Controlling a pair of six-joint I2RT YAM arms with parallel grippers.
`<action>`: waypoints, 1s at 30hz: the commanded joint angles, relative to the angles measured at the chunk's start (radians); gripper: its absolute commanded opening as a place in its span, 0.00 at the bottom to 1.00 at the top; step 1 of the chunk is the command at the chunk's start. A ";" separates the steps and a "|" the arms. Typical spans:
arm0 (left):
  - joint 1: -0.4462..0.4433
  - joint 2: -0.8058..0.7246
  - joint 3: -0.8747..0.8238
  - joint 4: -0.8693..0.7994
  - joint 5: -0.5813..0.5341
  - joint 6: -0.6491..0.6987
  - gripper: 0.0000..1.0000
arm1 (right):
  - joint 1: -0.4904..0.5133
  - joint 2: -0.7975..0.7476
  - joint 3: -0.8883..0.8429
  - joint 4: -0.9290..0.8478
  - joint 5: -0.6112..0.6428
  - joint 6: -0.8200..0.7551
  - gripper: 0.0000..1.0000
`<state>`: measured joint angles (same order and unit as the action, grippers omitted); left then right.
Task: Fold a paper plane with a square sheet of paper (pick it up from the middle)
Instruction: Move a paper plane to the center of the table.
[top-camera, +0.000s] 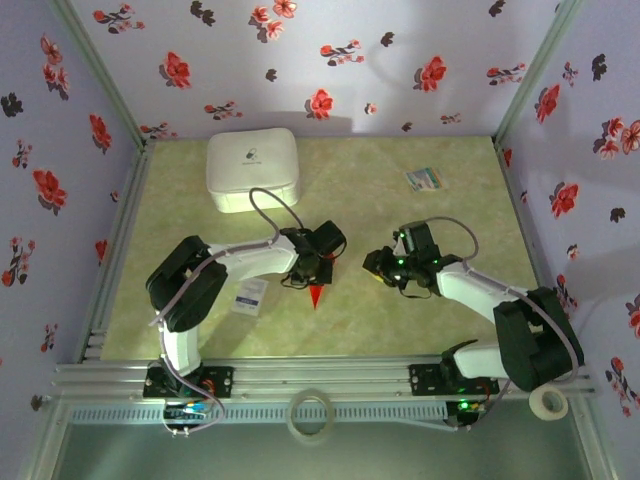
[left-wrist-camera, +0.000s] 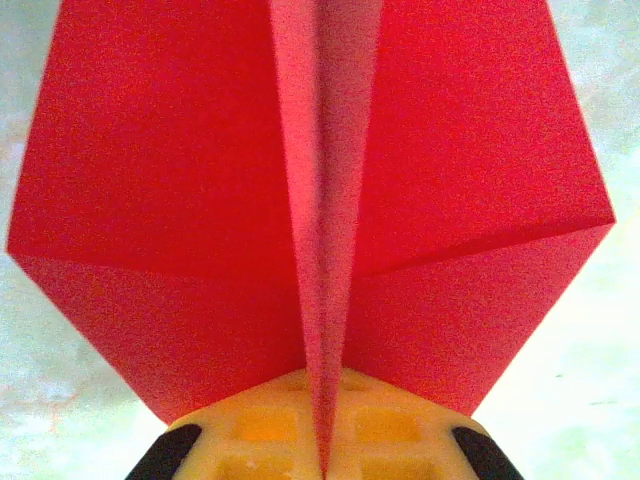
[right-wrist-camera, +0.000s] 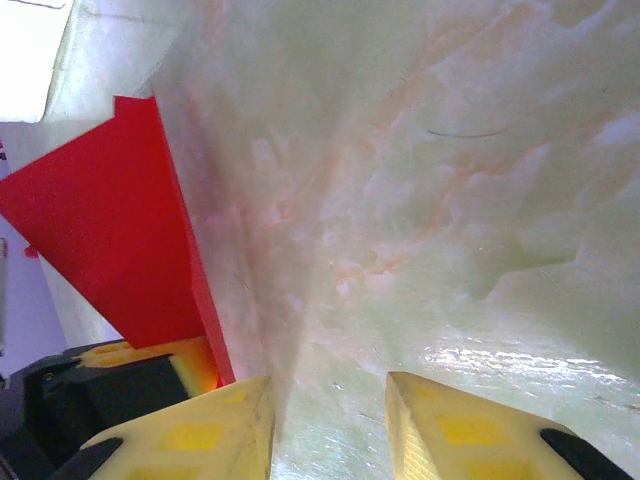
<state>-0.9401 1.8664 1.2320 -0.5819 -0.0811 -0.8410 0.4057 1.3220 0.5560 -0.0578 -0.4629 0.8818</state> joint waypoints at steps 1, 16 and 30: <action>-0.006 0.023 0.035 -0.066 -0.063 -0.045 0.06 | -0.004 0.014 -0.017 0.014 0.001 -0.006 0.35; -0.006 0.074 0.073 -0.092 -0.058 -0.056 0.16 | -0.004 0.051 -0.027 0.061 -0.027 0.013 0.36; -0.008 0.109 0.080 -0.111 -0.055 -0.047 0.24 | -0.004 0.039 -0.036 0.065 -0.023 0.019 0.36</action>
<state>-0.9409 1.9461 1.2987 -0.6525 -0.1131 -0.8818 0.4057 1.3655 0.5346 -0.0086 -0.4747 0.8906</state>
